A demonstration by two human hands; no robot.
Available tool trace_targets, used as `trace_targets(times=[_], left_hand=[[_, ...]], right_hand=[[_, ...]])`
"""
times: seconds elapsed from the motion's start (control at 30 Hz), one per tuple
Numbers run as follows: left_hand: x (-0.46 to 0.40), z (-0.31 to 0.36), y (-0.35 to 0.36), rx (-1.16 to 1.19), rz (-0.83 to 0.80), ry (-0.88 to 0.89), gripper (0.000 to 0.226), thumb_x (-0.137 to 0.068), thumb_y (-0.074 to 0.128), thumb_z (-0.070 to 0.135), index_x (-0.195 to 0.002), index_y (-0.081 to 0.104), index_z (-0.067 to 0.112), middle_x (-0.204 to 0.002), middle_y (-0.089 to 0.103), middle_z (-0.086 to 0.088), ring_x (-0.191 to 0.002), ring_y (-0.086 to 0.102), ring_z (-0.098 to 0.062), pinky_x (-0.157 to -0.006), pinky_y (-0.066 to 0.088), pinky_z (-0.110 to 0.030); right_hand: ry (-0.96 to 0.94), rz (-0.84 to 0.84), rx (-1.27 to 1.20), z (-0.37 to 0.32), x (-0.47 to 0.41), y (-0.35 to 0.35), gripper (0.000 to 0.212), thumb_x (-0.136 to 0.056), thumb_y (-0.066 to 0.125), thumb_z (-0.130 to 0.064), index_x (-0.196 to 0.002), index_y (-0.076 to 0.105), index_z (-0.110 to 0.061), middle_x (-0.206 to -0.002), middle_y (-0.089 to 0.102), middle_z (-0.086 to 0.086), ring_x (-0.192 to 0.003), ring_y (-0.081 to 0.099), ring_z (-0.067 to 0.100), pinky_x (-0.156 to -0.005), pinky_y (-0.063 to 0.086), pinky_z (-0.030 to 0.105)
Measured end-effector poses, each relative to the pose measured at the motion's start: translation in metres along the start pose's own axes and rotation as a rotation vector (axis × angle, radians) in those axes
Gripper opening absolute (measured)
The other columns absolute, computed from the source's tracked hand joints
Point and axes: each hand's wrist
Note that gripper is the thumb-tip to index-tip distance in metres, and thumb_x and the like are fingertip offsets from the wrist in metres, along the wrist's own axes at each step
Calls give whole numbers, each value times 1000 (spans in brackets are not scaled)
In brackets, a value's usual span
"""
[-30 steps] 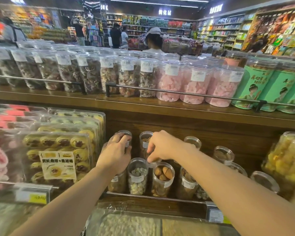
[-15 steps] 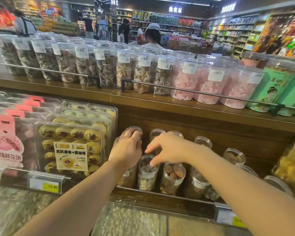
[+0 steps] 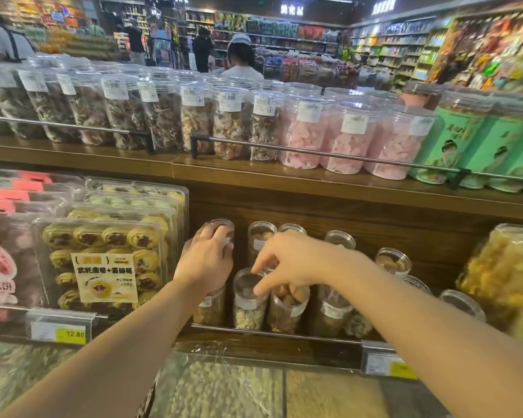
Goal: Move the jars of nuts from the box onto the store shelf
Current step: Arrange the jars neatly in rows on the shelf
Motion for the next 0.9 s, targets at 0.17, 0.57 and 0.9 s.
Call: trace_targets(times=[0.17, 0.57, 0.9], left_hand=[[0, 5, -1, -7, -4, -42, 44, -105, 44, 30, -148, 41, 30, -157, 40, 3, -149, 28, -21, -123, 22, -45], [-1, 6, -4, -28, -33, -57, 45, -105, 46, 31, -149, 40, 30, -157, 41, 1, -148, 32, -23, -123, 26, -48], [-3, 6, -3, -39, -60, -53, 44, -105, 45, 31, -149, 41, 28, -157, 41, -1, -147, 33, -25, -122, 27, -50]], right_hand=[[121, -61, 36, 31, 22, 11, 43, -81, 85, -29, -122, 73, -30, -118, 64, -10, -106, 61, 12, -85, 49, 25], [274, 108, -47, 52, 58, -1, 42, -81, 83, -44, -115, 74, -22, -103, 67, -7, -88, 64, 8, -71, 50, 22], [347, 78, -15, 80, 75, 14, 46, -81, 85, -38, -122, 73, -22, -109, 69, -6, -93, 64, 13, -83, 56, 30]])
Point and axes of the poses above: each hand's wrist, its own x-axis away from the middle knuckle, its own y-axis out of the palm, z = x × y
